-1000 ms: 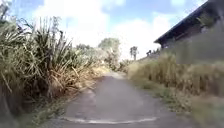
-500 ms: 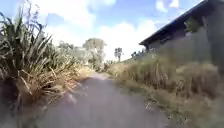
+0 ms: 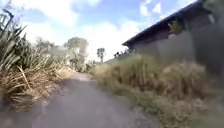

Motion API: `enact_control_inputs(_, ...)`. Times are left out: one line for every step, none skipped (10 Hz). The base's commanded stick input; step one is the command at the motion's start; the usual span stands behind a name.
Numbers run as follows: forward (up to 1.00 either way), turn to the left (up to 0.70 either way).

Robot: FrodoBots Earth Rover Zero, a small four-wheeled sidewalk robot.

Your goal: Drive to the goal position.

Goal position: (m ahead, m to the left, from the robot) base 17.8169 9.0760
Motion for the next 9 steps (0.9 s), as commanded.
enact_control_inputs(0.0,0.7)
enact_control_inputs(0.0,0.7)
enact_control_inputs(0.0,0.7)
enact_control_inputs(0.0,0.7)
enact_control_inputs(0.0,0.7)
enact_control_inputs(0.0,0.7)
enact_control_inputs(0.0,0.7)
enact_control_inputs(0.0,0.7)
enact_control_inputs(0.0,0.7)
